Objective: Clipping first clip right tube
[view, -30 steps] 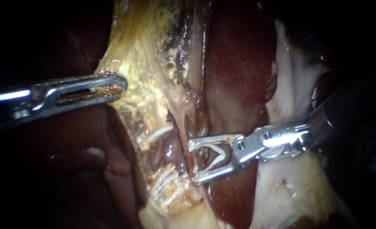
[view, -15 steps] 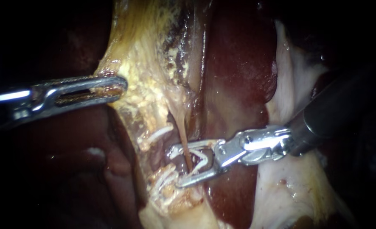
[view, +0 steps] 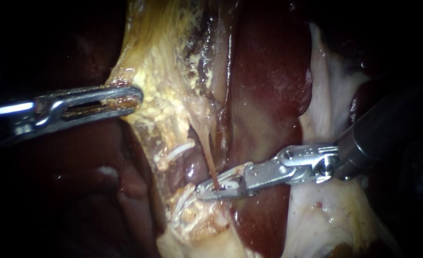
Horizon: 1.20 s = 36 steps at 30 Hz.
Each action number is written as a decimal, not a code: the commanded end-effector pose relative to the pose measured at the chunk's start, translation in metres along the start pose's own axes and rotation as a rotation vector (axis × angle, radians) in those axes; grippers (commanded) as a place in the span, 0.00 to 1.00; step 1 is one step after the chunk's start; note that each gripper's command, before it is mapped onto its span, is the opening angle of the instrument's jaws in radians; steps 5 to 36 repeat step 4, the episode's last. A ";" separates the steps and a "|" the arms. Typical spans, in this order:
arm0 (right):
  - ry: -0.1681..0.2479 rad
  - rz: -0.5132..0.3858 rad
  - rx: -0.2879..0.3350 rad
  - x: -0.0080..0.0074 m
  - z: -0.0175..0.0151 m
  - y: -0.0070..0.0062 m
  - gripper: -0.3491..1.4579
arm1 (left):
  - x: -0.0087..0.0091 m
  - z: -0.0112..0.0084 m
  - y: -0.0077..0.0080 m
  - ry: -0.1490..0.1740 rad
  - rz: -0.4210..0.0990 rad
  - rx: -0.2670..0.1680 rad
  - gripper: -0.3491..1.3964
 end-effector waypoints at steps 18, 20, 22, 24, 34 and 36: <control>-0.001 -0.003 0.003 -0.0001 0.0000 0.0000 0.00 | 0.0000 0.0000 0.0000 0.000 0.000 0.000 0.00; -0.001 -0.003 0.003 -0.0001 0.0000 0.0000 0.00 | 0.0000 0.0000 0.0000 0.000 0.000 0.000 0.00; -0.001 -0.003 0.003 -0.0001 0.0000 0.0000 0.00 | 0.0000 0.0000 0.0000 0.000 0.000 0.000 0.00; -0.001 -0.003 0.003 -0.0001 0.0000 0.0000 0.00 | 0.0000 0.0000 0.0000 0.000 0.000 0.000 0.00; -0.001 -0.003 0.003 -0.0001 0.0000 0.0000 0.00 | 0.0000 0.0000 0.0000 0.000 0.000 0.000 0.00; -0.001 -0.003 0.003 -0.0001 0.0000 0.0000 0.00 | 0.0000 0.0000 0.0000 0.000 0.000 0.000 0.00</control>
